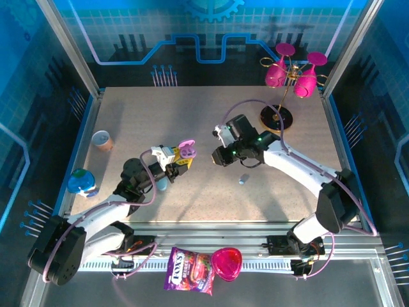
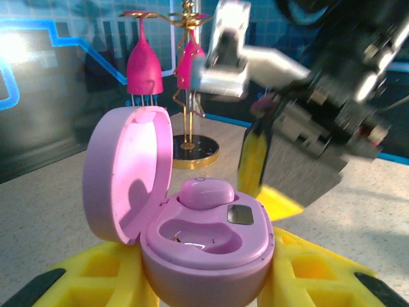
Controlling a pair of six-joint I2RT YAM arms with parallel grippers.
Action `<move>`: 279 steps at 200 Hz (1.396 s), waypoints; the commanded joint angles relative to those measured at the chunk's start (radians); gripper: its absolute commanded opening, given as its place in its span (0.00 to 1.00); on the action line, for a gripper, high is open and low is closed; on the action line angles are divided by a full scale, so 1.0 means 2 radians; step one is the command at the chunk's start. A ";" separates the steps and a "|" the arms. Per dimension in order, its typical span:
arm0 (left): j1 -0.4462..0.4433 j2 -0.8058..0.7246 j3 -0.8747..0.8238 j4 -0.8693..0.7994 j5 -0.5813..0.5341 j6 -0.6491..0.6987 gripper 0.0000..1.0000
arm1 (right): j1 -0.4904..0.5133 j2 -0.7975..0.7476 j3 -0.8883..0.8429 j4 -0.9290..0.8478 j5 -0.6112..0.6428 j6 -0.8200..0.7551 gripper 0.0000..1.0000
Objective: Insert wireless bluetooth earbuds into charging case
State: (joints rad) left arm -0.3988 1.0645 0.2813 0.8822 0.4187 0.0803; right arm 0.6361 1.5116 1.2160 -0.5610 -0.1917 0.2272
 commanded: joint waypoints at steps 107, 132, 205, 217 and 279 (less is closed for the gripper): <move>-0.045 0.032 0.015 -0.008 -0.063 0.056 0.32 | 0.090 0.005 0.111 0.008 0.031 0.021 0.16; -0.048 0.034 0.017 -0.009 -0.065 0.055 0.32 | 0.100 0.016 0.116 0.017 0.026 0.026 0.16; -0.050 0.028 0.023 -0.018 -0.062 0.054 0.32 | 0.111 0.039 0.115 0.027 0.030 0.027 0.16; -0.050 0.028 0.024 -0.019 -0.063 0.054 0.32 | 0.110 0.042 0.115 0.028 0.034 0.026 0.16; -0.051 0.029 0.024 -0.021 -0.062 0.056 0.32 | 0.111 0.053 0.113 0.028 0.051 0.022 0.16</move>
State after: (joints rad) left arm -0.4923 1.1343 0.2928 0.8146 0.2989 0.1677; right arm 0.8444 1.6043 1.4158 -0.5060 -0.1101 0.2722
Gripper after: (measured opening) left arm 0.354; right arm 0.159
